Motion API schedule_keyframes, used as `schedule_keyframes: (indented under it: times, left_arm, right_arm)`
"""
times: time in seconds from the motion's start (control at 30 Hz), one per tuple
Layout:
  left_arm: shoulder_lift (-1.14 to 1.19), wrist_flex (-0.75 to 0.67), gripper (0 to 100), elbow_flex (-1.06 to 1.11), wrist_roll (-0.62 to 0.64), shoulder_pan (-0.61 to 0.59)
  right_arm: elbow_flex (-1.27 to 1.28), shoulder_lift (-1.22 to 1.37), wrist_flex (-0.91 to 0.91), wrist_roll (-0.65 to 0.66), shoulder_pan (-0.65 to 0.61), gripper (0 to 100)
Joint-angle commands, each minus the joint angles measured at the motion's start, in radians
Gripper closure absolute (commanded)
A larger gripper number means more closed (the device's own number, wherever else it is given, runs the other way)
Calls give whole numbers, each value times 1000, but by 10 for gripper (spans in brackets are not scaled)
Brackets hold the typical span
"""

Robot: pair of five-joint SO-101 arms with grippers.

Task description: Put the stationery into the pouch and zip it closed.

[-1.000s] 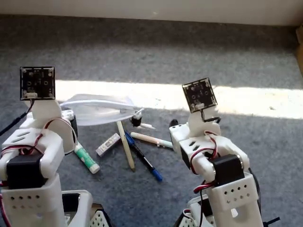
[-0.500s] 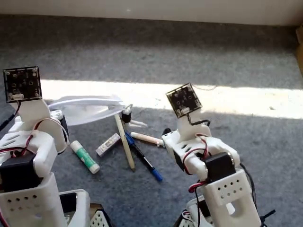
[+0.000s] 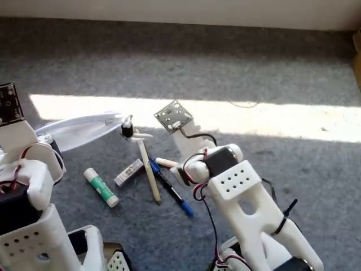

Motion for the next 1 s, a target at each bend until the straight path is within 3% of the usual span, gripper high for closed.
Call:
schedule_keyframes:
  times: [0.0,0.23,0.4,0.73,0.97]
  left_arm:
    - [10,-5,993,-5,8,-35]
    - [8,-9,993,36,5,-36]
    - [8,-9,993,36,5,-36]
    - [5,-9,993,35,5,-38]
    - [2,-9,993,30,29,-127]
  right_arm:
    - [-114,76,-16,55,-24,829]
    - [-229,282,-25,114,-93,829]
    - [-234,355,-153,114,-94,829]
    - [-231,432,-234,109,-84,829]
    - [-229,335,-162,77,-67,829]
